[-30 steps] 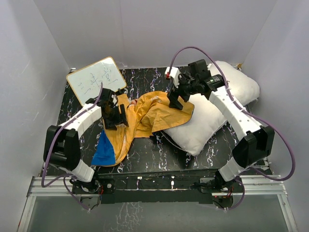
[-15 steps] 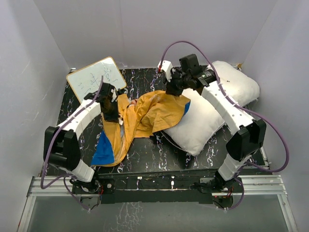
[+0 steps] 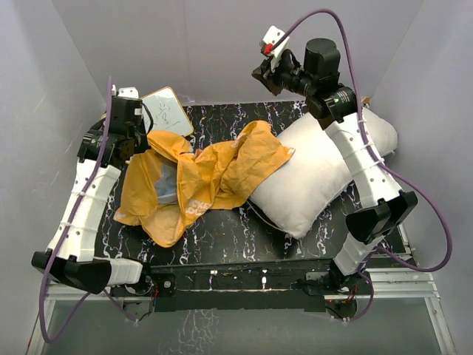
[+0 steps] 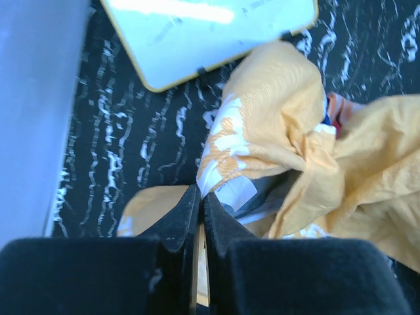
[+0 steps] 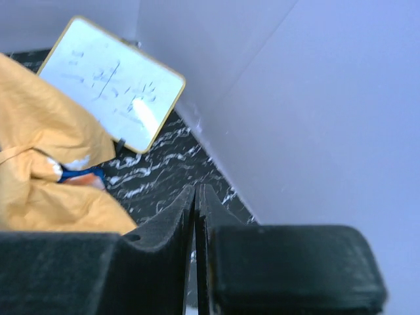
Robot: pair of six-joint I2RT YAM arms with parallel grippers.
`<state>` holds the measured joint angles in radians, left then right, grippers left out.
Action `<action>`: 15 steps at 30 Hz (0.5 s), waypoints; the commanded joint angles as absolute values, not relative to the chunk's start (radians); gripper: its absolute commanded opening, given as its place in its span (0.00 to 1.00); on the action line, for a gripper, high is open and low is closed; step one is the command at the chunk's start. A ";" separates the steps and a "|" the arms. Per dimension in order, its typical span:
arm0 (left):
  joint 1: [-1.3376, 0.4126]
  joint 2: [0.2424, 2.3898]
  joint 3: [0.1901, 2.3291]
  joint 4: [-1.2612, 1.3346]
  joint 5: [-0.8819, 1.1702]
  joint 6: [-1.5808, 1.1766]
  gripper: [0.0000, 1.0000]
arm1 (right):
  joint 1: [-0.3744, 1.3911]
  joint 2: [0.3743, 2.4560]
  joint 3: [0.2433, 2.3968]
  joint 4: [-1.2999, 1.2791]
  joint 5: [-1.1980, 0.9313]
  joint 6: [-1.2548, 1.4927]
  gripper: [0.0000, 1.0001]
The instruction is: Put the pillow into the pillowcase
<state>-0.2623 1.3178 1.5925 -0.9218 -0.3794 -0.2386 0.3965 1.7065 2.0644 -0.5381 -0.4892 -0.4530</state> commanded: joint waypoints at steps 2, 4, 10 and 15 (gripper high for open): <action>-0.264 1.231 1.701 -1.005 -0.603 -0.177 0.00 | 0.396 1.773 2.189 -0.372 -0.498 -0.392 0.08; -0.263 1.203 1.661 -1.000 -0.620 -0.168 0.00 | 0.393 1.793 2.181 -0.429 -0.566 -0.386 0.11; -0.263 1.152 1.438 -1.043 -0.463 -0.289 0.00 | 0.399 1.827 1.977 -0.636 -0.812 -0.429 0.98; -0.263 1.178 1.287 -1.110 -0.306 -0.394 0.29 | 0.403 1.891 1.933 -0.770 -0.606 -0.512 0.99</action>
